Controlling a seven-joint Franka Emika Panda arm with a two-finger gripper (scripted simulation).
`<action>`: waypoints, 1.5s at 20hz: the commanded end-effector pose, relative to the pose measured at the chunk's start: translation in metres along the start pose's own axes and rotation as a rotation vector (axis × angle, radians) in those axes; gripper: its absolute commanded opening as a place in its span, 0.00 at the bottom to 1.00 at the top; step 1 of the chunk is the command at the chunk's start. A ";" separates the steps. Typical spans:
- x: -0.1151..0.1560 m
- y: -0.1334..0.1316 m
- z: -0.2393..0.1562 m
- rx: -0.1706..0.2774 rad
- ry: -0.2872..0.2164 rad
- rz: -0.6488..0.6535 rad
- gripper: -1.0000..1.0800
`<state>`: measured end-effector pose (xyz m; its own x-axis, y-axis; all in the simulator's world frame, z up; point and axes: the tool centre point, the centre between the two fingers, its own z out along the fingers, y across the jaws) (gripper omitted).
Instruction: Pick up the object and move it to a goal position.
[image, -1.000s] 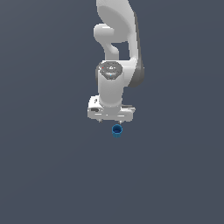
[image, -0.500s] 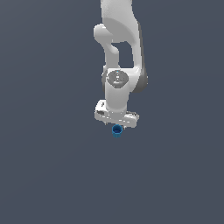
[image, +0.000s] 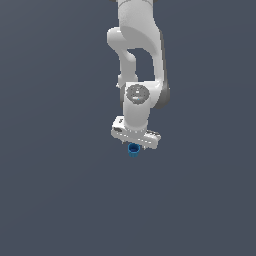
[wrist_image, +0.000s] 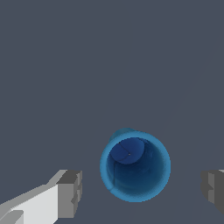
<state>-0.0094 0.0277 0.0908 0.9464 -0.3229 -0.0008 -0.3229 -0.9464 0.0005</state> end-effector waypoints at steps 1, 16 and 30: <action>0.000 0.000 0.000 0.000 0.000 0.000 0.96; -0.001 0.000 0.050 0.000 0.001 0.004 0.96; 0.000 0.000 0.050 0.000 0.001 0.004 0.00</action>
<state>-0.0097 0.0286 0.0409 0.9452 -0.3265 -0.0004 -0.3265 -0.9452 0.0000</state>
